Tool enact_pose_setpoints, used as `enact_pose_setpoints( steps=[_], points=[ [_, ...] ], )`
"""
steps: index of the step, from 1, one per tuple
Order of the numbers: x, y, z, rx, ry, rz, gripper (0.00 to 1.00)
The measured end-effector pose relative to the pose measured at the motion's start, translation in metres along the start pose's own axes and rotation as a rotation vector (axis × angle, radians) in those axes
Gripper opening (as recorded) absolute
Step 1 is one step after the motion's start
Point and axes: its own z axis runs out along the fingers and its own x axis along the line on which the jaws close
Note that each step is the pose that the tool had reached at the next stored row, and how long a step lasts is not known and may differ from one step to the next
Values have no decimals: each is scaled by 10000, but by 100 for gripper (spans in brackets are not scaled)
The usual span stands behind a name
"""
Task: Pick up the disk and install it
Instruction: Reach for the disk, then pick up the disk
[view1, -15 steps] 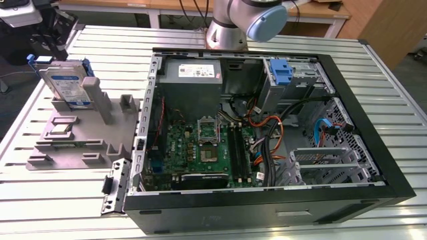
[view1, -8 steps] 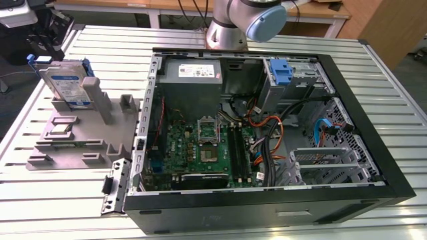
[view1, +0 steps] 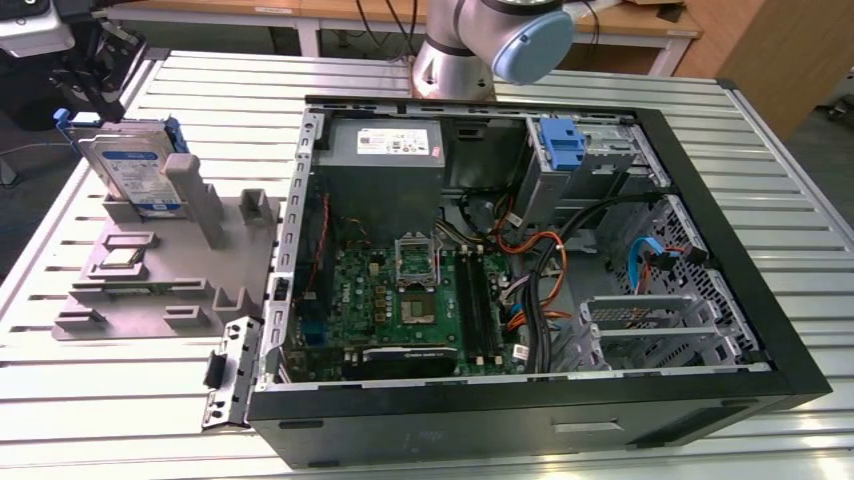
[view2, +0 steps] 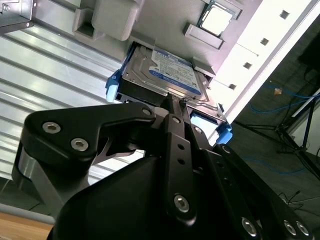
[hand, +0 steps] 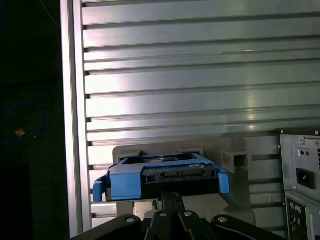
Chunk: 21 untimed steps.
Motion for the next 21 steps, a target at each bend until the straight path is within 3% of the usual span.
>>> enact_pose_setpoints(
  steps=[5, 10, 21],
  points=[
    [6, 6, 2, 0, 1, -1, 10],
    [43, 55, 16, 0, 4, -73, 10],
    [62, 53, 28, 35, 5, -110, 10]
  ],
)
